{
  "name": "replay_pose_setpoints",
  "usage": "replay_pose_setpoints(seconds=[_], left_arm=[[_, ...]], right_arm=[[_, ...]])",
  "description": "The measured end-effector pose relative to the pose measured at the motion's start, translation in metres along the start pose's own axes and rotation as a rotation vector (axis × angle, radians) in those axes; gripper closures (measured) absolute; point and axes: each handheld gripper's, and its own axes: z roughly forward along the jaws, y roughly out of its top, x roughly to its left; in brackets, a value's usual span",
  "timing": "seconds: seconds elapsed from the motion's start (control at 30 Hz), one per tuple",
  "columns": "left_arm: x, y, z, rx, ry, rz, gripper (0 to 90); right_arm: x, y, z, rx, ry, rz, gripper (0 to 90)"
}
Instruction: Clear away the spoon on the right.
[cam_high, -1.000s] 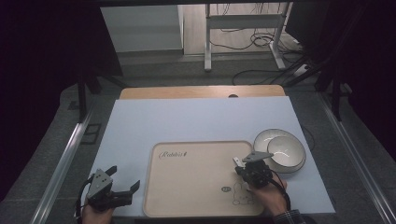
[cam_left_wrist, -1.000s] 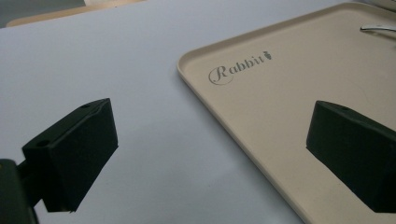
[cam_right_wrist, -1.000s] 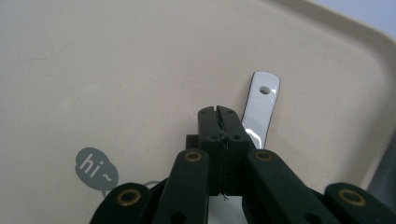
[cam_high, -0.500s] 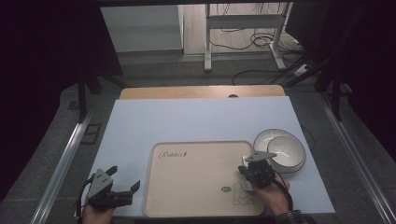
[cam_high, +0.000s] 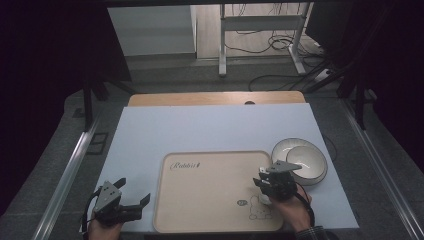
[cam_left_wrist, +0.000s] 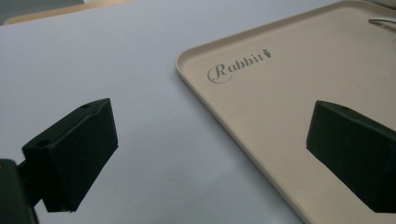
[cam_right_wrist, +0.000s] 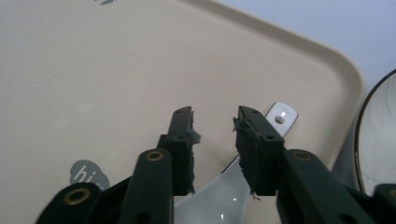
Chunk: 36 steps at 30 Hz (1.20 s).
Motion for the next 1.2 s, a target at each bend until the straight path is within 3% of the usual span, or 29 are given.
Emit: replay_pose_setpoints(seconds=[0.53, 0.87, 1.2], left_arm=[[0.001, 0.0, -0.002, -0.013, -0.013, -0.01, 2.1], [0.001, 0.0, -0.002, -0.015, -0.022, -0.014, 2.1], [0.001, 0.0, -0.002, -0.016, -0.025, -0.017, 2.1]], right_arm=[[0.007, 0.006, -0.017, -0.04, -0.008, -0.054, 32.9], [0.009, 0.006, -0.025, -0.068, -0.01, -0.071, 22.9], [0.007, 0.005, -0.032, -0.1, -0.012, -0.059, 15.1]])
